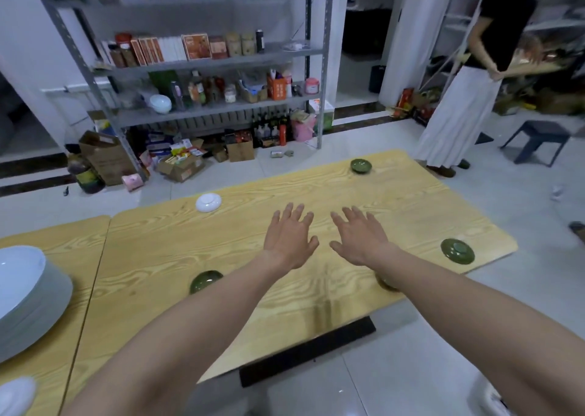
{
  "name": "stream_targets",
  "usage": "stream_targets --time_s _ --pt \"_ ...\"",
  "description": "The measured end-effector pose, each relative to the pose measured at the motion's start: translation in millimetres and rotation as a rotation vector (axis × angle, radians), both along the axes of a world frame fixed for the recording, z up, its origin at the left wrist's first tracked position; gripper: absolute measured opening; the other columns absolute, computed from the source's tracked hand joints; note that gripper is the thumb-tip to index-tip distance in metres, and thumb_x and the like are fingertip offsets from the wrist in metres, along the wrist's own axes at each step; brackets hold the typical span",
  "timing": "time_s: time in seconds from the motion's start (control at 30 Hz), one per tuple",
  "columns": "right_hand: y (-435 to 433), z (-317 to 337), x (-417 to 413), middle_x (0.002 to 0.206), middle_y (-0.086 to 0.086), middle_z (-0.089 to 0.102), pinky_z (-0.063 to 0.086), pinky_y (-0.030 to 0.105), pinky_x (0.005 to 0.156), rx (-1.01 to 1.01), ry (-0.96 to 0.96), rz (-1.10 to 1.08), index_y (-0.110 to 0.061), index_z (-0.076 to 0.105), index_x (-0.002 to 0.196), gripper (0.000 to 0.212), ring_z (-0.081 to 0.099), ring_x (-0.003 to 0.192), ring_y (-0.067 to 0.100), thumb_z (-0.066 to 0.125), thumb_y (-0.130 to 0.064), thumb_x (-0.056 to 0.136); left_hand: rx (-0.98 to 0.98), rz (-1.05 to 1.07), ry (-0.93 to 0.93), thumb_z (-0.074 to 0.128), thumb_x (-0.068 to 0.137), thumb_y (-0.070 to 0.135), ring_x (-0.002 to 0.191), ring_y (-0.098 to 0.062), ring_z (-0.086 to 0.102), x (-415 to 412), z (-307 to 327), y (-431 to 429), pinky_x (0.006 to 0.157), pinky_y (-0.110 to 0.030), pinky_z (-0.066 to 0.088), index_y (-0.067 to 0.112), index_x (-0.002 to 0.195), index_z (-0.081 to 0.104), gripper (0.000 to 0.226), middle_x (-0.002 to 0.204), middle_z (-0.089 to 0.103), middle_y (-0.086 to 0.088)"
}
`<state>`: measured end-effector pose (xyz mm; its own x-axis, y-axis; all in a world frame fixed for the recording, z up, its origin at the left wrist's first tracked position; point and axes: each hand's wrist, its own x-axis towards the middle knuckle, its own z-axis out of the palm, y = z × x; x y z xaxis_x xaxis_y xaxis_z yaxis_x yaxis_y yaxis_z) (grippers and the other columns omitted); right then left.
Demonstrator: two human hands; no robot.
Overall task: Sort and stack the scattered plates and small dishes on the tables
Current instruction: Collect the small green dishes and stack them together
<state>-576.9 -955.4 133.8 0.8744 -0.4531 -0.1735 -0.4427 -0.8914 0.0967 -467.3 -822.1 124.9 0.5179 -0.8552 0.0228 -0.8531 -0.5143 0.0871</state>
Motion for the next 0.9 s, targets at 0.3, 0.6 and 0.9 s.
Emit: stream_targets --time_s 0.3,0.6,0.9 --pt "-43.0 -0.1 -52.0 0.163 0.013 0.014 0.016 0.049 0.12 0.041 -0.026 -0.068 -0.017 0.011 0.158 0.073 0.009 0.151 0.03 0.043 -0.049 0.1 0.02 -0.051 -0.021 0.04 0.1 0.047 0.151 -0.029 0.009 -42.0 -1.1 -50.9 0.12 -0.048 0.013 0.018 0.153 0.028 0.062 0.164 0.017 -0.008" --pt "-99.2 -6.5 -54.3 0.163 0.013 0.015 0.018 0.048 0.119 0.048 -0.034 -0.123 -0.017 0.013 0.157 0.072 0.009 0.151 0.03 0.043 -0.048 0.1 0.022 -0.126 -0.028 0.04 0.1 0.048 0.151 -0.029 0.009 -38.6 -12.6 -119.5 0.12 -0.047 0.014 0.018 0.153 0.026 0.063 0.163 0.017 -0.009" --pt "-176.8 -8.5 -19.0 0.163 0.013 0.017 0.018 0.046 0.12 0.054 -0.05 -0.15 -0.016 0.013 0.157 0.072 0.011 0.151 0.029 0.044 -0.047 0.1 0.011 -0.144 0.004 0.04 0.1 0.048 0.151 -0.028 0.008 2.0 -21.9 -205.8 0.121 -0.046 0.012 0.019 0.154 0.025 0.064 0.164 0.016 -0.008"
